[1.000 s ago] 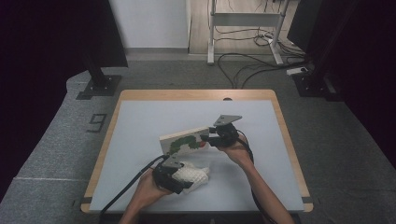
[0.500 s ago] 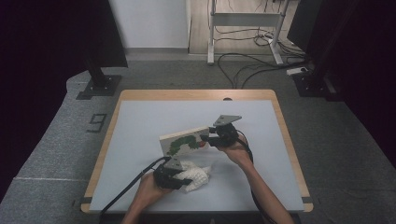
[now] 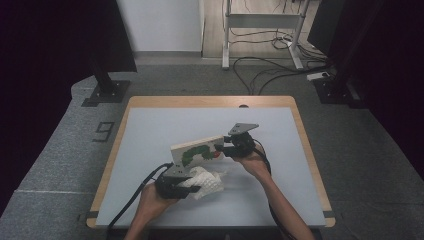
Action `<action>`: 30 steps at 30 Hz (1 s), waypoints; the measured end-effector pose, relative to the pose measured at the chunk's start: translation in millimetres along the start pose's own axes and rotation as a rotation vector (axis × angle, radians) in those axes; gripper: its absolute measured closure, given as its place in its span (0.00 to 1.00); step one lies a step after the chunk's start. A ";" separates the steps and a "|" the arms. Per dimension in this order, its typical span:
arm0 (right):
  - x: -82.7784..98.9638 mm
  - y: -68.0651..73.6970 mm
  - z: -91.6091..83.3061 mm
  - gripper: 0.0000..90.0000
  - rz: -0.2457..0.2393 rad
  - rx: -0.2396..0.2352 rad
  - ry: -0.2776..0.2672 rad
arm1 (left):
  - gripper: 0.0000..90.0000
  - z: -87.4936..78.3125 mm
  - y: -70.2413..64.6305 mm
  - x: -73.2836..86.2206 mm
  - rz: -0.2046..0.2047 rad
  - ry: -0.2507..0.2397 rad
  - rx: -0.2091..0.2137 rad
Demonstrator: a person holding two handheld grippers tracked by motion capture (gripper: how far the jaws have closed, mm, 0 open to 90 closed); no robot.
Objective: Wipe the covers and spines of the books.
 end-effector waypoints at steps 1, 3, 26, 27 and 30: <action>0.0 0.1 -0.1 0.60 -0.001 0.000 0.001 | 0.73 -2.0 0.5 0.8 -0.002 0.006 -0.002; -0.1 0.1 -0.3 0.60 -0.004 0.000 0.001 | 0.73 -6.7 1.3 2.6 -0.014 0.009 -0.007; 1.0 0.6 -0.6 0.61 0.005 -0.004 0.000 | 0.72 -71.4 28.2 55.2 -0.159 0.014 -0.152; 1.1 0.6 -0.5 0.61 0.005 -0.004 0.001 | 0.72 -74.3 29.9 57.4 -0.163 0.019 -0.163; 1.5 0.4 -0.1 0.61 0.007 -0.005 0.001 | 0.72 -82.8 35.1 63.8 -0.180 0.031 -0.190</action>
Point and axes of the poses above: each handheld gripper's, and its own axes: z roughly forward along the jaws, x roughly out of its underside, y roughly to its left, the point moved 5 cm from there along z, roughly forward along the jaws, and after that the axes turned 8 degrees about y, right-handed, at the moved point
